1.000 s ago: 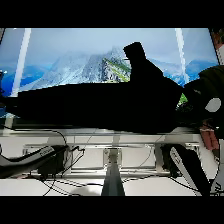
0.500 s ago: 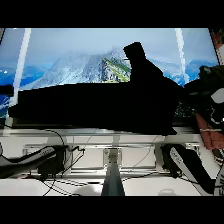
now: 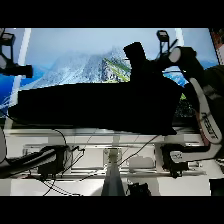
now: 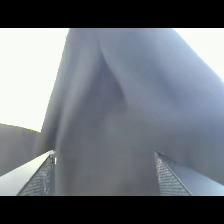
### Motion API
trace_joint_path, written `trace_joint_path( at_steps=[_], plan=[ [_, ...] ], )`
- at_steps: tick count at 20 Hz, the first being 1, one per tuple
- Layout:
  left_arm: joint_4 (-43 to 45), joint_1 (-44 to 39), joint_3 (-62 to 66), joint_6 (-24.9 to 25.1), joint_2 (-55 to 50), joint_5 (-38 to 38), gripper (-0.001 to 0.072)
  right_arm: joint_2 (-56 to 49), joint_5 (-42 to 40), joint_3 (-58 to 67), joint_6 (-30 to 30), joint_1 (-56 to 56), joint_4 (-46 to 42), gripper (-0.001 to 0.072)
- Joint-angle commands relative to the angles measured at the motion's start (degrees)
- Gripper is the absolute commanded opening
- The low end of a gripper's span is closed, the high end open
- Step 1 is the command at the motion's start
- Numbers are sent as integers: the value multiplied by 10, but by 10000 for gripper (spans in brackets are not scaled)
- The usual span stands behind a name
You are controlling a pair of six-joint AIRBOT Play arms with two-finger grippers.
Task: Fold the clothes and pants, and hang the long-sleeved shirts on hangers.
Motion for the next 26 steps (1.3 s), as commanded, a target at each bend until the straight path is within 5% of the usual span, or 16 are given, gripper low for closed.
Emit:
trace_joint_path(
  at_steps=[1,12,14,17,23,26],
  plan=[
    [-3,-68,2,0,0,2,706,-126,-36,108,23,29,-46,682],
    [-3,-161,2,0,-2,19,706,-280,31,268,23,36,-64,608],
    [-3,-162,2,0,-2,19,705,-295,45,269,23,36,-70,495],
    [-3,-162,2,0,-2,19,706,-297,49,273,23,36,-77,17],
    [-59,-162,2,0,-2,20,706,-245,169,369,14,38,-69,18],
    [-152,-162,2,0,-2,36,706,-177,224,369,-55,38,-26,18]
  ],
)
